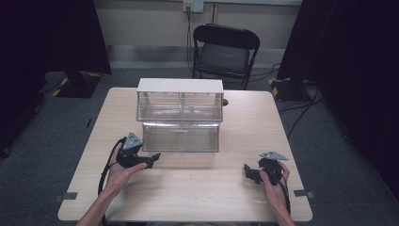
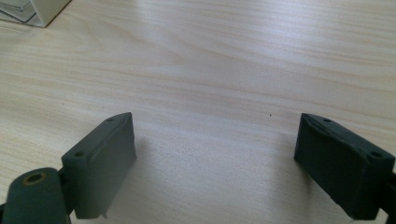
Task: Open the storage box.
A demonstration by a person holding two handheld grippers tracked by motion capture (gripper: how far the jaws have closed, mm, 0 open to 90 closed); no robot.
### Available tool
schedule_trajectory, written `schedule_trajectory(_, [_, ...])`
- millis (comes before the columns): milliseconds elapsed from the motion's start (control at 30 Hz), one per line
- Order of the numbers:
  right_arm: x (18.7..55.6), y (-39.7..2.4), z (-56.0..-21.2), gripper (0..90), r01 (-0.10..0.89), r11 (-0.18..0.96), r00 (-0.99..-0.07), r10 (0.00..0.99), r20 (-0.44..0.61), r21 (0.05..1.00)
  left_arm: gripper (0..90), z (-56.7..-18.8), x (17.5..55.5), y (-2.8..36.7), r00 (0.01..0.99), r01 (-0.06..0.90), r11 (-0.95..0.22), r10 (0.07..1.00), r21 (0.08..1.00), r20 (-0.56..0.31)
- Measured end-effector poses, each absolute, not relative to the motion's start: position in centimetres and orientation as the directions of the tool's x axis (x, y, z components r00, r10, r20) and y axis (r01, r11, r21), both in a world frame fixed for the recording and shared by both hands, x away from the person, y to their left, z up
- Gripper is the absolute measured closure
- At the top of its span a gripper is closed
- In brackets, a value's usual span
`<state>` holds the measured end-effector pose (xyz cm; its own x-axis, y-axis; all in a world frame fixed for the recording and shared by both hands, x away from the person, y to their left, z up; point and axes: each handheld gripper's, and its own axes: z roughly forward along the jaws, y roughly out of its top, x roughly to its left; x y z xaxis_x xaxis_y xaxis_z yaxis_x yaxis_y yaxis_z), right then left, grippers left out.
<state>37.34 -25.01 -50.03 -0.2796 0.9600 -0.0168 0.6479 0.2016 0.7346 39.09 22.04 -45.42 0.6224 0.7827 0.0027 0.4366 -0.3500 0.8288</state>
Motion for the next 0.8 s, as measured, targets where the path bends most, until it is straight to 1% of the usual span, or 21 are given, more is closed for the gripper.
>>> schedule_trajectory(267, [37.34,-25.01,-50.03,11.8,0.648,0.201,-0.28,0.96,-0.017,0.735,14.9,-45.42,39.11,22.08,0.624,0.438,-0.345,0.781,0.831,-0.005])
schedule_trajectory(433, [37.35,-25.01,-50.03,11.8,0.648,0.201,-0.28,0.96,-0.017,0.735,14.1,-45.42,39.13,22.23,0.627,0.437,-0.322,0.779,0.84,-0.028])
schedule_trajectory(633, [37.34,-25.01,-50.03,11.8,0.648,0.202,-0.28,0.96,-0.017,0.735,11.4,-45.25,39.07,22.31,0.629,0.436,-0.304,0.776,0.847,-0.046])
schedule_trajectory(800, [37.34,-25.01,-50.03,11.8,0.648,0.201,-0.28,0.96,-0.017,0.735,12.2,-45.06,39.14,22.37,0.619,0.424,-0.287,0.784,0.859,-0.044])
